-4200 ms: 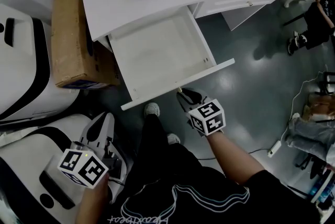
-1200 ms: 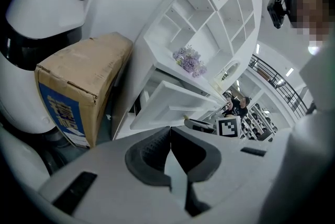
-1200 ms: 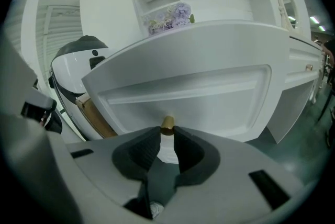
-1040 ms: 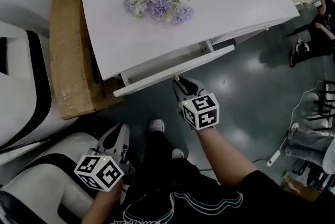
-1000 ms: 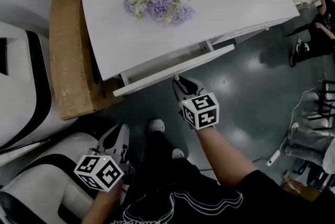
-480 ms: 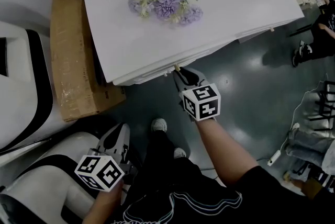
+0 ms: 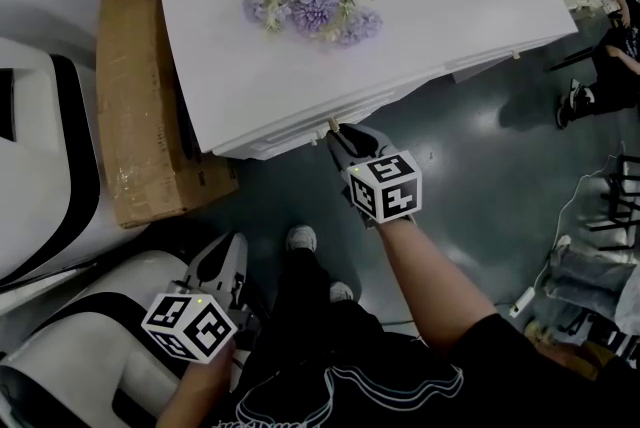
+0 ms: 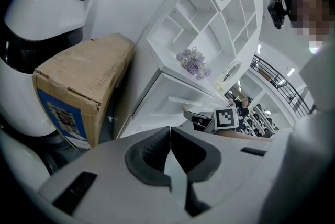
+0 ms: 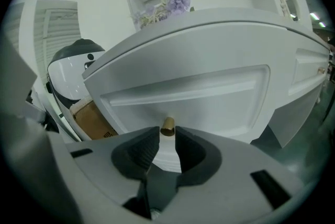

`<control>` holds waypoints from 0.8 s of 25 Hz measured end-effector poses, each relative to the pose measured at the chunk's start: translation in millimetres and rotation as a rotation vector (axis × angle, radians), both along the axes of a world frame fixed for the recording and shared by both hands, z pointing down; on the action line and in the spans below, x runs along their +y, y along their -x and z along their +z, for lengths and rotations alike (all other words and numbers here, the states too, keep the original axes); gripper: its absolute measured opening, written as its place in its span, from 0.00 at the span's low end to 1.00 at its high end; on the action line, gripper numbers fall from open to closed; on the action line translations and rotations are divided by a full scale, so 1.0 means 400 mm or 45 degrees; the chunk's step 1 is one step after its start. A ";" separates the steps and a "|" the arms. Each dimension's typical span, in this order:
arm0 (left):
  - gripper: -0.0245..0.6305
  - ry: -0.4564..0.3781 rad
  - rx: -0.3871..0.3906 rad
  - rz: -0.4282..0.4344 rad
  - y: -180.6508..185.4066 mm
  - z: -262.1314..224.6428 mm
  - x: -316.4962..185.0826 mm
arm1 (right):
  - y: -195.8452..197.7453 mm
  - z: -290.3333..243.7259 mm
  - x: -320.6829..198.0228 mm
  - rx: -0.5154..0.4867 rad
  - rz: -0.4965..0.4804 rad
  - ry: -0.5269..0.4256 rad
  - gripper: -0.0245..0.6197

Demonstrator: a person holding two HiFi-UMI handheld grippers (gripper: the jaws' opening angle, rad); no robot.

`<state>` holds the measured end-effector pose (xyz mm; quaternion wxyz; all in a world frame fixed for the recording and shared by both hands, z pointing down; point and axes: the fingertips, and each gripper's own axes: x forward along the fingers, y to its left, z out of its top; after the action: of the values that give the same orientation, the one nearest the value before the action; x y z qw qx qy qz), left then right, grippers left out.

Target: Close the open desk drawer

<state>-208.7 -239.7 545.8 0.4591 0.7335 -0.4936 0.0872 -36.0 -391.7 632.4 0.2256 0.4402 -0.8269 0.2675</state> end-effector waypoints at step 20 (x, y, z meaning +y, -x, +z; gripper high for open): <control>0.05 -0.287 0.045 0.102 -0.204 -0.267 0.188 | 0.006 -0.531 0.465 -0.220 -0.523 -0.283 0.05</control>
<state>-127.1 -164.6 439.0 0.3787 0.8009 -0.4624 0.0364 -38.4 -205.8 420.0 0.1540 0.2605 -0.9396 0.1600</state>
